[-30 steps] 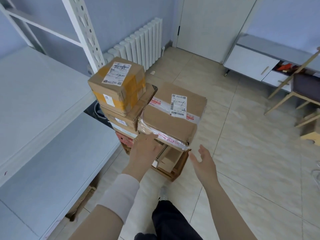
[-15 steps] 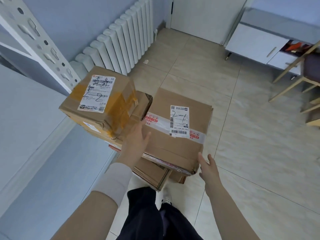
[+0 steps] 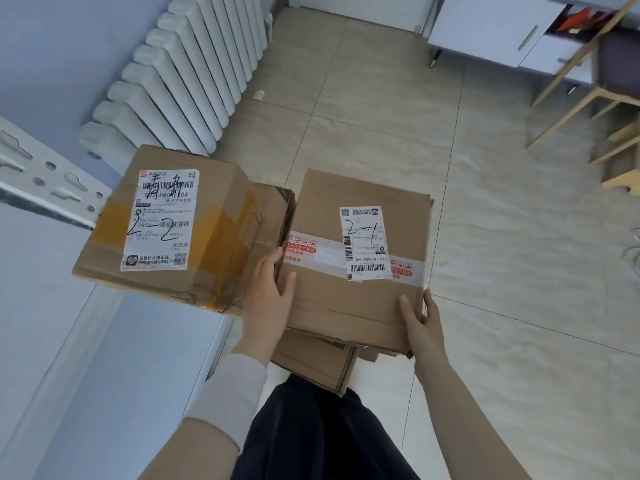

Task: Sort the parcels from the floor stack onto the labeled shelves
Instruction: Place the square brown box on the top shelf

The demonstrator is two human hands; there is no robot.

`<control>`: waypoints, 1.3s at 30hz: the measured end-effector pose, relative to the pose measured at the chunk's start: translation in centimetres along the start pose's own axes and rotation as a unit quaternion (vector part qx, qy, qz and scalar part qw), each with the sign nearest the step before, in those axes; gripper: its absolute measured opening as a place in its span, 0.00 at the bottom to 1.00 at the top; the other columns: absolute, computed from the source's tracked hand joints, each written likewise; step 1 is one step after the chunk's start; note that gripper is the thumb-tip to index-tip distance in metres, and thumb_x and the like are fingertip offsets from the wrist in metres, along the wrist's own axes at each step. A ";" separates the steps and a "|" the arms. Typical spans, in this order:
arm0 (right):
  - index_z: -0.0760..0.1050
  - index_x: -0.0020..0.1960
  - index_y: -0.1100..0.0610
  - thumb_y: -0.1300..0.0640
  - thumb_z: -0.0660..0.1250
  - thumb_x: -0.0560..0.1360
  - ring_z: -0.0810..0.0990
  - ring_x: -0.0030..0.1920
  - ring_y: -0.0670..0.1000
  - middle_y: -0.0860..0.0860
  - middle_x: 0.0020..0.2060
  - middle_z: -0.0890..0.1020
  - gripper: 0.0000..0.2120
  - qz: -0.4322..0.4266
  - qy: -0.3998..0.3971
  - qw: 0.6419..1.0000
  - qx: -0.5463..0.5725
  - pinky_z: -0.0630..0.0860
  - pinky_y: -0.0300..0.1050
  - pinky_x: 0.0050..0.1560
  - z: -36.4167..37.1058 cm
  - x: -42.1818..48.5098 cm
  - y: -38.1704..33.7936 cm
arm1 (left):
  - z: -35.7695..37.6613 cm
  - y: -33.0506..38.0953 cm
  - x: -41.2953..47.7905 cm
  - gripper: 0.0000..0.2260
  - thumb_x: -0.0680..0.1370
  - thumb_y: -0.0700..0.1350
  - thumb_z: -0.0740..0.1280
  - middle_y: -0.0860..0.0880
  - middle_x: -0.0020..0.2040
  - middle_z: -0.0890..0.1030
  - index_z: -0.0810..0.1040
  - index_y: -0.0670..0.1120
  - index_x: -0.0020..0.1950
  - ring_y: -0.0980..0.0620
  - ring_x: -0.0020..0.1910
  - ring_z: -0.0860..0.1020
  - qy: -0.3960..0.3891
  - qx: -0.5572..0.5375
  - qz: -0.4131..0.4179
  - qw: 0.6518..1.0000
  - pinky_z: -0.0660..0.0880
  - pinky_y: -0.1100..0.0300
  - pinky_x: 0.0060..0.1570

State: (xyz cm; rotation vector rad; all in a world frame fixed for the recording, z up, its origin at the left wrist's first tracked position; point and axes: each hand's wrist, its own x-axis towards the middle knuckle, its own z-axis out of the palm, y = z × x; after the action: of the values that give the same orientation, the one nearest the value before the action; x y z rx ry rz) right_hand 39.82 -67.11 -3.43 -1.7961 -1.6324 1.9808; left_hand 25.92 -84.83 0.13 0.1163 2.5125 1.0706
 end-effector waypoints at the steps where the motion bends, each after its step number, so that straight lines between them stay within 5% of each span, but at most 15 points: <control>1: 0.53 0.74 0.41 0.46 0.66 0.75 0.73 0.65 0.55 0.52 0.69 0.70 0.33 -0.007 0.001 1.000 0.002 0.68 0.39 0.32 0.0 0.1 0.3 | 0.1 -0.1 -0.1 0.20 0.79 0.47 0.61 0.52 0.71 0.68 0.64 0.50 0.72 0.52 0.69 0.67 0.001 -0.002 -0.002 1.000 0.66 0.55 0.65; 6: 0.55 0.74 0.43 0.49 0.66 0.76 0.71 0.67 0.54 0.52 0.69 0.69 0.31 -0.030 0.005 0.999 0.026 0.74 0.51 0.56 0.0 0.1 1.1 | 0.7 -0.6 -0.8 0.20 0.79 0.44 0.61 0.52 0.71 0.67 0.64 0.51 0.71 0.52 0.70 0.66 -0.010 -0.014 0.000 1.000 0.65 0.56 0.67; 13: 0.59 0.73 0.45 0.52 0.66 0.76 0.73 0.65 0.55 0.53 0.67 0.71 0.29 -0.052 0.028 0.997 0.054 0.74 0.56 0.61 -1.8 -0.9 1.2 | 0.7 0.0 -1.7 0.19 0.78 0.43 0.64 0.54 0.69 0.69 0.68 0.52 0.69 0.53 0.68 0.67 -0.021 -0.018 0.034 0.999 0.65 0.57 0.66; 18: 0.60 0.73 0.45 0.53 0.66 0.76 0.73 0.65 0.55 0.54 0.66 0.72 0.28 -0.059 0.075 0.990 0.105 0.74 0.42 0.42 -4.4 -2.7 2.0 | 1.4 1.4 -1.9 0.24 0.77 0.47 0.66 0.53 0.72 0.65 0.64 0.52 0.71 0.54 0.71 0.63 -0.048 -0.027 0.100 0.994 0.63 0.52 0.71; 22: 0.60 0.73 0.44 0.53 0.66 0.76 0.73 0.65 0.55 0.54 0.66 0.72 0.29 -0.055 0.125 0.978 0.158 0.76 0.46 0.49 -7.3 -4.7 3.4 | 2.8 3.2 -2.3 0.31 0.76 0.54 0.66 0.54 0.74 0.62 0.55 0.56 0.75 0.53 0.72 0.63 -0.195 -0.124 0.047 0.972 0.65 0.48 0.70; 26: 0.58 0.74 0.44 0.53 0.65 0.76 0.73 0.65 0.55 0.53 0.66 0.73 0.29 -0.058 0.179 0.961 0.202 0.71 0.39 0.37 -10.3 -7.2 5.0 | 5.1 5.9 -4.0 0.28 0.76 0.53 0.65 0.56 0.68 0.69 0.57 0.59 0.73 0.50 0.65 0.72 -0.290 -0.154 0.033 0.944 0.74 0.44 0.59; 29: 0.57 0.74 0.44 0.52 0.65 0.77 0.71 0.67 0.53 0.52 0.68 0.71 0.29 -0.057 0.225 0.943 0.239 0.76 0.49 0.54 -13.1 -9.0 6.6 | 7.4 8.5 -6.2 0.26 0.77 0.49 0.64 0.56 0.62 0.71 0.58 0.58 0.73 0.51 0.60 0.74 -0.336 -0.153 0.058 0.927 0.79 0.49 0.48; 31: 0.56 0.75 0.44 0.52 0.64 0.77 0.70 0.68 0.52 0.50 0.69 0.70 0.29 -0.057 0.254 0.929 0.261 0.73 0.53 0.62 -15.4 -10.4 7.9 | 9.2 10.2 -8.2 0.27 0.78 0.49 0.64 0.57 0.63 0.70 0.57 0.56 0.74 0.53 0.61 0.72 -0.357 -0.134 0.096 0.920 0.76 0.53 0.53; 35: 0.55 0.75 0.44 0.51 0.63 0.78 0.71 0.67 0.50 0.48 0.70 0.69 0.29 -0.068 0.318 0.900 0.290 0.71 0.50 0.62 -21.0 -13.3 10.6 | 13.7 13.3 -13.5 0.29 0.78 0.49 0.64 0.56 0.69 0.66 0.56 0.51 0.76 0.61 0.62 0.67 -0.397 -0.110 0.172 0.895 0.67 0.67 0.57; 39: 0.56 0.75 0.44 0.50 0.63 0.78 0.71 0.66 0.50 0.49 0.69 0.70 0.28 -0.074 0.378 0.869 0.311 0.71 0.50 0.62 -27.7 -16.9 13.9 | 18.5 15.8 -20.3 0.30 0.77 0.51 0.65 0.56 0.68 0.68 0.57 0.51 0.76 0.59 0.62 0.69 -0.443 -0.092 0.229 0.862 0.72 0.75 0.41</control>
State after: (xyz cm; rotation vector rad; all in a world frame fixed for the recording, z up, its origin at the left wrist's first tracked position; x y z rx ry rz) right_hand 74.01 -65.53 5.04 -1.7435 -0.7419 1.2349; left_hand 50.59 -65.95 6.47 0.9560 1.5569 1.0731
